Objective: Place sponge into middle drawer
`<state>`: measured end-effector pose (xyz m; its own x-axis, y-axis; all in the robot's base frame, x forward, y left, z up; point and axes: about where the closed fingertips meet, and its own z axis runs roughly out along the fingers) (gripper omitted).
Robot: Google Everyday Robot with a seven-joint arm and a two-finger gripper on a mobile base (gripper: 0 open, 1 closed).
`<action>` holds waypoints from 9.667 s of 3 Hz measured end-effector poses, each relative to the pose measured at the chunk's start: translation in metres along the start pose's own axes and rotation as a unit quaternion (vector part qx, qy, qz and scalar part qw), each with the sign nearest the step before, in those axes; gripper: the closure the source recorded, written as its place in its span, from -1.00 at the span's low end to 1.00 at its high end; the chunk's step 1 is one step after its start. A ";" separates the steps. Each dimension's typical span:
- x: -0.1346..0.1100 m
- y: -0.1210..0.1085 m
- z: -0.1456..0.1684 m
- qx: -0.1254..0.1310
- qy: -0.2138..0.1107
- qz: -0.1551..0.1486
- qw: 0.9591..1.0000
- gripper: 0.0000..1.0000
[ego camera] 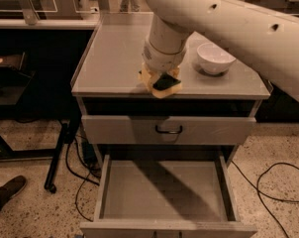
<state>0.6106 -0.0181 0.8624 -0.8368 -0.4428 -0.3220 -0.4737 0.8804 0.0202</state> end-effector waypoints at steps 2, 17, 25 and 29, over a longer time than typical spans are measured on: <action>0.075 0.038 -0.006 -0.027 0.044 0.040 0.998 1.00; 0.282 0.107 0.317 -0.272 0.181 0.351 0.878 1.00; 0.235 0.046 0.373 -0.270 0.106 0.426 0.857 1.00; 0.241 0.050 0.414 -0.256 0.100 0.442 0.854 0.49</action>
Offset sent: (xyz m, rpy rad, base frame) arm -0.0649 -0.0001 -0.0099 0.0287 0.0861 -0.0502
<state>0.4987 -0.0112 0.3940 -0.9354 0.2908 0.2010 0.3522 0.7186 0.5996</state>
